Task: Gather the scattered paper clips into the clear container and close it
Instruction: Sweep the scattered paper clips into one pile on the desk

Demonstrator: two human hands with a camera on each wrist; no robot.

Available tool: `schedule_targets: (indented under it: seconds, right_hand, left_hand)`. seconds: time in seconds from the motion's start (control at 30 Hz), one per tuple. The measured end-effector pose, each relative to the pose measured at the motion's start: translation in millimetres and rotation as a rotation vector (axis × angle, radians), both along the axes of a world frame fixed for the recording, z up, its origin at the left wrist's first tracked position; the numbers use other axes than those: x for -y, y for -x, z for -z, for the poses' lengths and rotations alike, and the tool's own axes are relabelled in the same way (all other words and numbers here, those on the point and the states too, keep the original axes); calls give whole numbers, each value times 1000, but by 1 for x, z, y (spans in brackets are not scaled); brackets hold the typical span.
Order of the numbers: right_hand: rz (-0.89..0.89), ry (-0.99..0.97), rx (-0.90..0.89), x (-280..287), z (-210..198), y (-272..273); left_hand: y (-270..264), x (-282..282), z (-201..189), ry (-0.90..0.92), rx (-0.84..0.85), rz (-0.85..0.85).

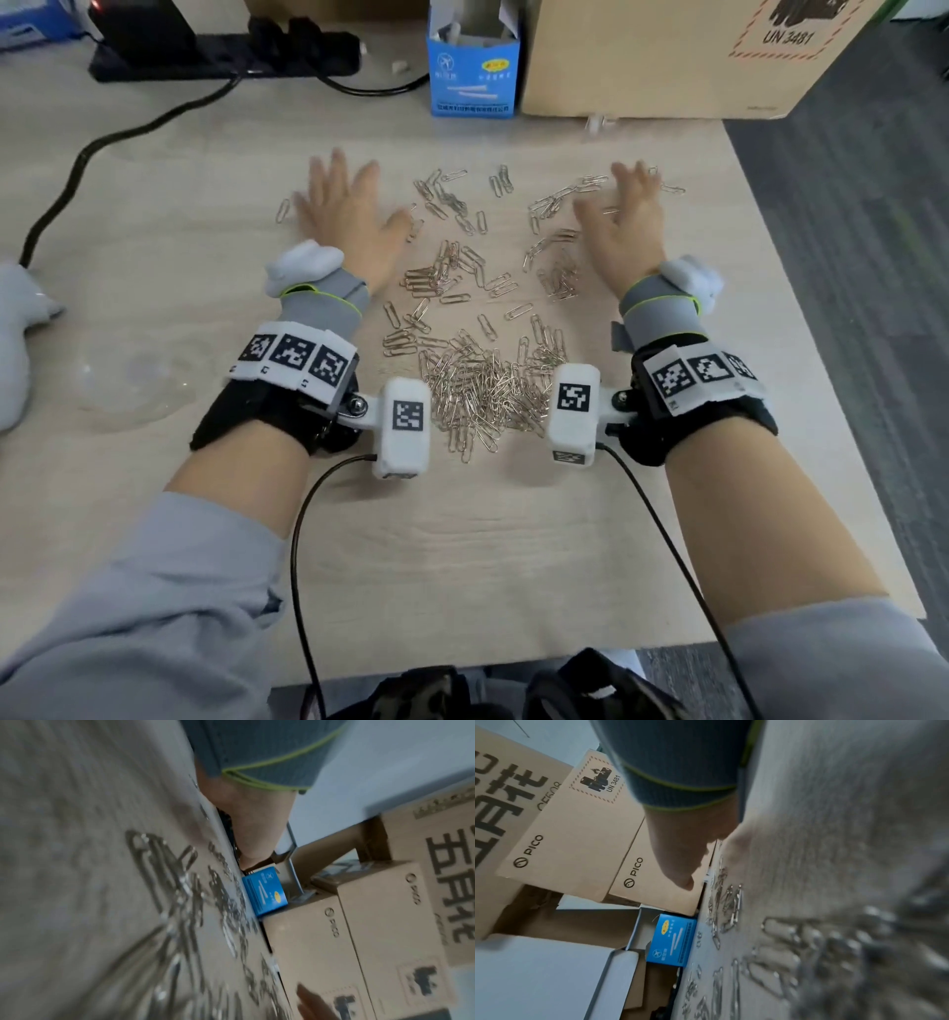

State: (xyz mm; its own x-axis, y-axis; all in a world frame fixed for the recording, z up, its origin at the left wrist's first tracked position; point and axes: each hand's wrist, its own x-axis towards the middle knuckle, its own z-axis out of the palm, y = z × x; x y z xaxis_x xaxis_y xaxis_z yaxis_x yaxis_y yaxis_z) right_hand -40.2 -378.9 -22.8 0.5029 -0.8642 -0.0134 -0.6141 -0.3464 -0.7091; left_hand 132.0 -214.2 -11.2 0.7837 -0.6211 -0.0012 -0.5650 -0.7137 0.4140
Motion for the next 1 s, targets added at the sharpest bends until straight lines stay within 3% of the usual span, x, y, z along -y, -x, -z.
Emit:
schedule_targets:
  seconds: [0.1, 0.17, 0.4, 0.53, 0.6, 0.7, 0.77, 0.83, 1.0]
  right_hand:
    - [116, -22, -100, 16, 1, -1]
    - [102, -50, -151, 19, 0, -5]
    - [-169, -49, -230, 8, 0, -16]
    - [-380, -124, -265, -5, -9, -15]
    - [-420, -195, -190, -8, -11, -15]
    - [-257, -284, 103, -10, -13, -20]
    - [-144, -232, 177, -7, -14, -24]
    - [-152, -218, 136, -4, -13, -29]
    - [-376, -268, -45, -8, -17, -47]
  left_hand:
    - [-18, -4, -2, -88, -89, -220]
    - [-23, -4, 1, -157, -156, -251]
    - [-2, 14, 5, -196, -190, 65]
    - [15, 23, 0, -199, -301, 270]
    - [21, 23, -5, -159, -378, 339]
    - [22, 25, -11, 5, -495, 322]
    - [16, 32, -11, 62, -465, 277]
    - [12, 42, -10, 18, -405, 255]
    - [18, 62, -8, -104, -320, 343]
